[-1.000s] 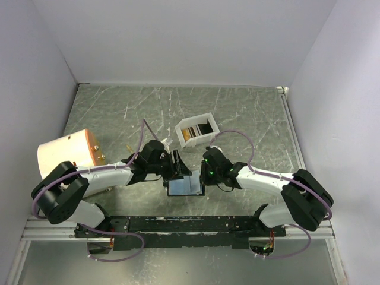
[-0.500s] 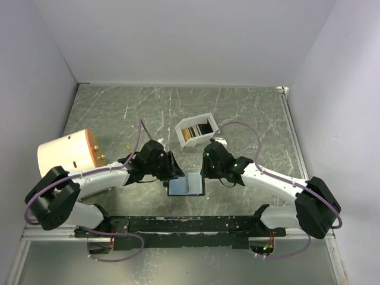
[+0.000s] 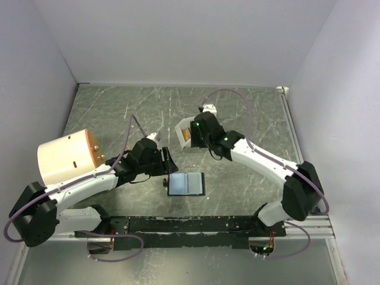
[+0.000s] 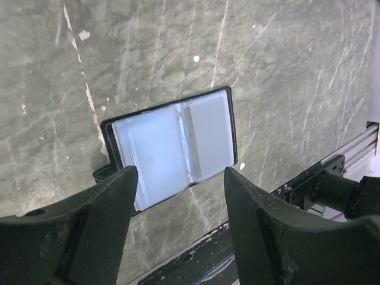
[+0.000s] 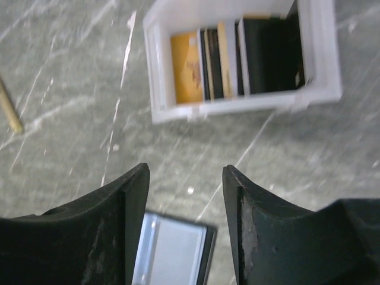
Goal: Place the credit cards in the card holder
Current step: Insert the credit card into the card holder, then pick up the credit card from the storage box.
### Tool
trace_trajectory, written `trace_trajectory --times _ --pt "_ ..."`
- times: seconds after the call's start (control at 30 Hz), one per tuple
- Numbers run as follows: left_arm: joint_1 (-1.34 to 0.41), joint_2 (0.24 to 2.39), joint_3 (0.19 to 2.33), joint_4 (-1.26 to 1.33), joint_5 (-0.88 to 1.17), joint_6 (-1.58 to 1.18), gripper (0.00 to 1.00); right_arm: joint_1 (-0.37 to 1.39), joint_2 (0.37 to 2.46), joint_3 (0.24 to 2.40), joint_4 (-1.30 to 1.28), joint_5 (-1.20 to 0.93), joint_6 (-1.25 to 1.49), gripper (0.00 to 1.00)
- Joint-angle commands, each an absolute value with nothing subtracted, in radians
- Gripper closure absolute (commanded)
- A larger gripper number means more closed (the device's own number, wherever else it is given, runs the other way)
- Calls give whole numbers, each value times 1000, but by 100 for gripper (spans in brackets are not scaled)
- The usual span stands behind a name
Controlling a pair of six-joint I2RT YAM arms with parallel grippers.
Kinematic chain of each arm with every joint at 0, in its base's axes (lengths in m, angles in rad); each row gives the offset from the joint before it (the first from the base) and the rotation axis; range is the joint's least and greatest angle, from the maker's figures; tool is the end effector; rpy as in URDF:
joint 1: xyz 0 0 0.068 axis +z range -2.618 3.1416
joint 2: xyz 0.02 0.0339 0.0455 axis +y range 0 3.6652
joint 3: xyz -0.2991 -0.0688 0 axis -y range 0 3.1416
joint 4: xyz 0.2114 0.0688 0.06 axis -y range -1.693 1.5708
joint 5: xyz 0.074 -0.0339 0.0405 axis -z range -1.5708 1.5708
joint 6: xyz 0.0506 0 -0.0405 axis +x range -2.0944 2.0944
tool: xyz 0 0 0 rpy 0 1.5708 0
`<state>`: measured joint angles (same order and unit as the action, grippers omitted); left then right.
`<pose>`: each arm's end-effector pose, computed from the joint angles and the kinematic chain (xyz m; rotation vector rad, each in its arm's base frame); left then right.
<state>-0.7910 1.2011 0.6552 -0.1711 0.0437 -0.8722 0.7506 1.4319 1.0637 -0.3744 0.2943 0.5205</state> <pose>0.1515 -0.1563 0.2521 -0.0754 2.4587 -0.8631 0.2203 0.1854 0.3068 -0.1147 2.2929 0.3244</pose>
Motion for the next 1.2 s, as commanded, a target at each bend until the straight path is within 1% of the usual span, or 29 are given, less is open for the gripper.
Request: trace_trajectory --times 0.0,0.17,0.27,0.33,0.37,0.47,0.6,0.67,0.73,0.8,1.03,1.17 --pt "-790 1125 730 -281 -28 -737 27 702 1545 1200 -368 371 345 45" --pt "-789 1069 818 -417 -101 -620 17 659 1740 1414 -447 405 254 32" --pt "-790 1038 852 -473 -145 -574 7 645 1833 1503 -490 462 225 30" --pt "-790 1015 871 -498 -145 -567 5 633 1881 1556 -519 453 222 30" --pt "-790 1003 883 -509 -135 -559 0 633 1899 1574 -526 431 217 30" --pt "-789 968 923 -577 -166 -546 0 632 1936 1613 -521 312 191 30" --pt "-790 916 933 -602 -239 -513 0 632 2009 1665 -552 218 191 25" --pt "-789 900 929 -601 -267 -511 0 632 2047 1674 -560 208 193 23" --pt "-790 891 923 -599 -282 -514 0 634 2077 1678 -567 211 194 17" --pt "-789 888 919 -599 -293 -520 0 634 2093 1678 -561 216 191 15" --pt "-788 881 922 -612 -315 -518 0 634 2160 1695 -566 243 169 8" --pt "-788 877 920 -614 -323 -521 1 635 2184 1710 -585 261 172 8"
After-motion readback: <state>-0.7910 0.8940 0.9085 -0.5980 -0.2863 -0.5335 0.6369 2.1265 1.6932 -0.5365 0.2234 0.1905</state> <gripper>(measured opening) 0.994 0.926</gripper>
